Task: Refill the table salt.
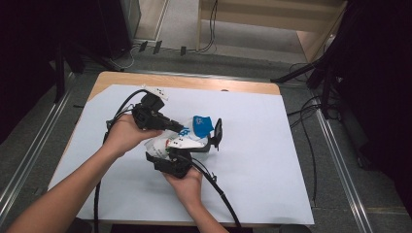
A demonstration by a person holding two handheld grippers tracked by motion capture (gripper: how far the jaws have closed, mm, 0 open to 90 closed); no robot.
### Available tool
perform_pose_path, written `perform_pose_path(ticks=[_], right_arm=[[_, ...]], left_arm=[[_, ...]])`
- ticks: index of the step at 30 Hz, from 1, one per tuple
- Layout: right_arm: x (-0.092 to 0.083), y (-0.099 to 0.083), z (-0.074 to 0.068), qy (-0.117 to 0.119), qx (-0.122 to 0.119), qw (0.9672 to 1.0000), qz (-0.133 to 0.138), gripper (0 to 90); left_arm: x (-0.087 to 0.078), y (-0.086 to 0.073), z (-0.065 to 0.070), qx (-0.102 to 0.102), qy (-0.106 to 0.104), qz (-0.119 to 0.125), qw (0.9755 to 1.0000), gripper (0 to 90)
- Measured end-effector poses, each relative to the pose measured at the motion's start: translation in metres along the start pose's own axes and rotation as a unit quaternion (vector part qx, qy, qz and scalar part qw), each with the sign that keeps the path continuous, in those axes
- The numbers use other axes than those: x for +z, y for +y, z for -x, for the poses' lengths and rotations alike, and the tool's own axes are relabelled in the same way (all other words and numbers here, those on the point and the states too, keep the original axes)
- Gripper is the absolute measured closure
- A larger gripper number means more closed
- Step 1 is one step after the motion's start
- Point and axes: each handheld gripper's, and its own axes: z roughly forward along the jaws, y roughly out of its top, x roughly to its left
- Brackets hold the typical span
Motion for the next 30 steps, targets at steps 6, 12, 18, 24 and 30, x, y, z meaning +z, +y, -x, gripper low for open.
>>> perform_pose_path(ticks=[6,12,18,24,30], right_arm=[[-0.001,0.0007,-0.001,0.0,0.012,0.9999,0.005,57.7],[-0.0011,0.0013,-0.0017,0.003,0.028,0.9995,0.012,58.0],[-0.0017,0.0023,-0.0025,0.005,0.04,0.9989,0.022,58.7],[-0.0021,0.0027,-0.0035,0.009,0.05,0.9982,0.03,59.4],[-0.0021,0.0028,-0.0055,0.013,0.074,0.9964,0.041,59.5]], left_arm=[[0.0017,0.0003,0.0013,0.003,-0.005,0.003,1.0,90.0],[0.0023,0.0008,0.0011,0.005,-0.004,0.003,1.0,89.7],[0.002,0.0015,0.0008,0.002,-0.012,0.013,0.9998,88.3],[-0.0005,0.0009,0.0011,0.004,-0.012,0.014,0.9998,86.0],[-0.0017,0.0004,0.0012,0.002,-0.016,0.018,0.9997,85.2]])
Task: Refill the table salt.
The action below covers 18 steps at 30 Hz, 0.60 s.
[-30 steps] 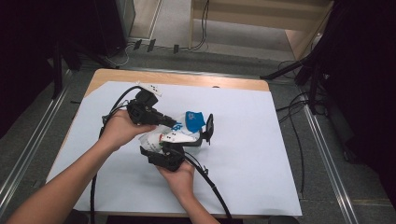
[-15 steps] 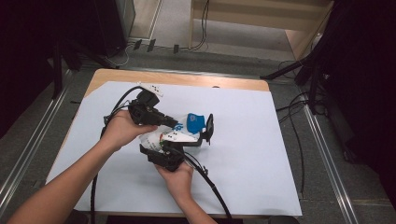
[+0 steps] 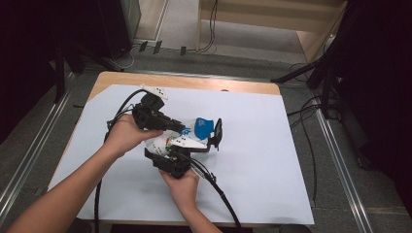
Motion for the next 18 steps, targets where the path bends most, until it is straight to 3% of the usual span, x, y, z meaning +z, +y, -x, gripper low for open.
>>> perform_pose_path(ticks=[10,18], right_arm=[[0.0007,0.0002,0.0016,0.003,0.0,1.0,-0.002,58.5],[0.0004,0.0008,0.0029,-0.003,-0.021,0.9998,-0.004,54.6]], left_arm=[[-0.0012,0.0006,-0.0001,0.001,0.016,-0.001,0.9999,90.0],[-0.0016,0.0012,0.0028,0.002,0.019,0.003,0.9998,90.0]])
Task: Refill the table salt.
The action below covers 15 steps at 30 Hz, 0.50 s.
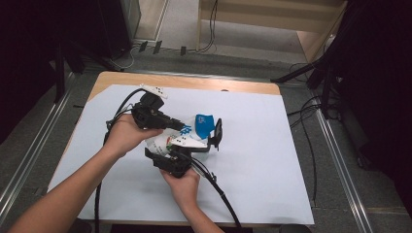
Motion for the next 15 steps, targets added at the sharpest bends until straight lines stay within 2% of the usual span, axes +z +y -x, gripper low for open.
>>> perform_pose_path(ticks=[4,8,12,15], right_arm=[[0.0005,-0.0013,0.0005,-0.011,-0.01,0.9999,-0.009,56.9],[-0.0001,-0.0005,0.0011,-0.013,-0.006,0.9999,-0.006,59.1],[-0.0022,0.0005,-0.0005,-0.007,0.004,1.0,0.002,60.4],[-0.0024,0.001,0.0001,0.001,0.023,0.9997,0.009,60.5]], left_arm=[[0.0009,-0.0006,-0.0001,0.001,0.0,-0.004,1.0,90.0],[0.0003,-0.0004,-0.001,0.001,-0.001,-0.001,1.0,90.0],[-0.0005,-0.0012,0.0002,0.005,-0.008,0.006,0.9999,87.6],[-0.001,-0.0027,0.0033,0.016,-0.003,-0.002,0.9999,83.3]])
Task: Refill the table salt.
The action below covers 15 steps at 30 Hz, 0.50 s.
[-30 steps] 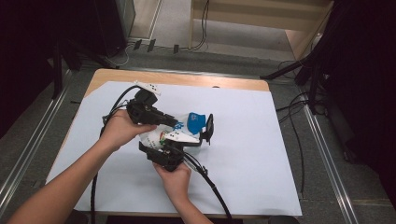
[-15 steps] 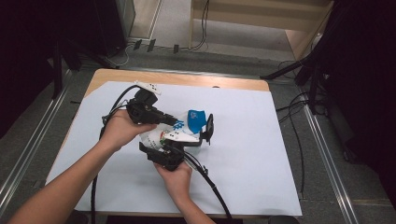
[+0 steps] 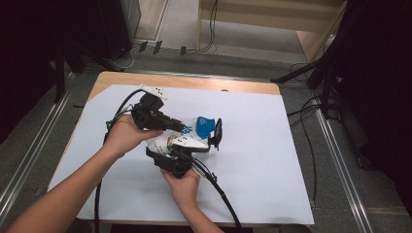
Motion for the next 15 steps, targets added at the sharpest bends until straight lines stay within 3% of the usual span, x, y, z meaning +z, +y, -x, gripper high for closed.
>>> perform_pose_path(ticks=[2,6,9,15], right_arm=[[-0.0006,0.0001,0.0017,0.003,0.014,0.9999,0.001,60.5],[-0.0013,-0.0003,0.0027,0.004,0.016,0.9999,0.003,60.7],[-0.0016,-0.001,0.0019,0.005,0.014,0.9999,0.006,60.8],[-0.0009,-0.0016,0.0017,-0.001,0.005,1.0,0.001,60.7]], left_arm=[[-0.0018,-0.0016,0.0001,0.004,0.002,0.002,1.0,82.4],[-0.0063,-0.0043,-0.0018,-0.004,0.003,0.004,1.0,83.7],[-0.0084,-0.0057,-0.0034,-0.006,0.002,0.004,1.0,89.2],[-0.0062,-0.0049,-0.003,-0.006,0.002,-0.006,1.0,90.0]])
